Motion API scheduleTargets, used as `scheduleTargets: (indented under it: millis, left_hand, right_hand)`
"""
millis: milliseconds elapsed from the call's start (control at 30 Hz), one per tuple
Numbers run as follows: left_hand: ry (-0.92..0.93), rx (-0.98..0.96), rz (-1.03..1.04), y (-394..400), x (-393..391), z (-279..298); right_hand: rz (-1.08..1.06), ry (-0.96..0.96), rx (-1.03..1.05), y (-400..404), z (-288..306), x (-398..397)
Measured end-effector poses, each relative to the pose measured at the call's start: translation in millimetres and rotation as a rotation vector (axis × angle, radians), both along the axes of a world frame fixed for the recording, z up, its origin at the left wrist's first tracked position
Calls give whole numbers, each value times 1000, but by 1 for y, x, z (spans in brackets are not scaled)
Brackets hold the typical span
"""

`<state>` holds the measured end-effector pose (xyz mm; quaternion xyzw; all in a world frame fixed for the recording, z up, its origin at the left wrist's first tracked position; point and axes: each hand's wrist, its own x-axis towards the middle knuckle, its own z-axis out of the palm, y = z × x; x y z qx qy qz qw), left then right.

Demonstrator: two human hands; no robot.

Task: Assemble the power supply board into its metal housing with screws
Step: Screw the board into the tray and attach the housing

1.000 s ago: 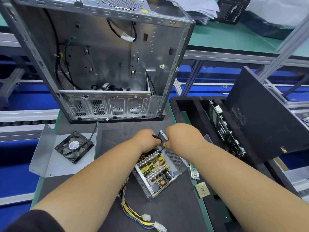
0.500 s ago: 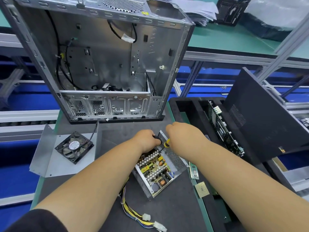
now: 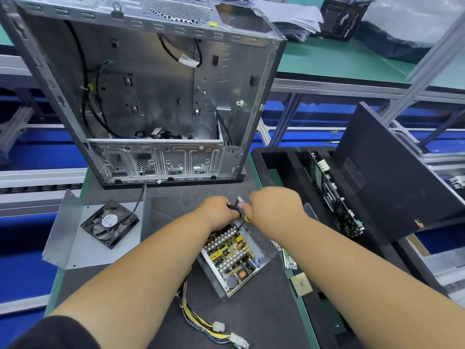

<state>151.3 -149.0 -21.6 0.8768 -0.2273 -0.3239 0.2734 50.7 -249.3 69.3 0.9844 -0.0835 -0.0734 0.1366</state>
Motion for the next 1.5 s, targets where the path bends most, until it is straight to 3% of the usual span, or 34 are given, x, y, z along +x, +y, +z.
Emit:
scheduleTargets:
  millis: [233,433,733,833,1000,1133,1367,1500]
  left_hand:
    - [7,-24,3,0,0,2]
    - [17,-24,18,0,0,-1]
    - [-4,4,-17,0,-1,2]
    - [-10,7,-28,1,-3,4]
    - [0,-15,-9,1,-2,6]
    - [6,-15,6,2,-2,6]
    - [31,-28,12,2,-4,6]
    - [39,-34,17,2,-3,5]
  right_hand:
    - [96,17,320,-9,15,-10]
    - [65,52,202,-9,12,1]
    - [-51,-89,-1,6,-7,-3]
    - [-54,-99,54,4,-6,-8]
    - [66,-69,345,-7,8,-15]
    - [155,-34,270,-11,13,-15]
    - [68,-37,42,-7,-4,-16]
    - [62,-59,185,-7,-4,-18]
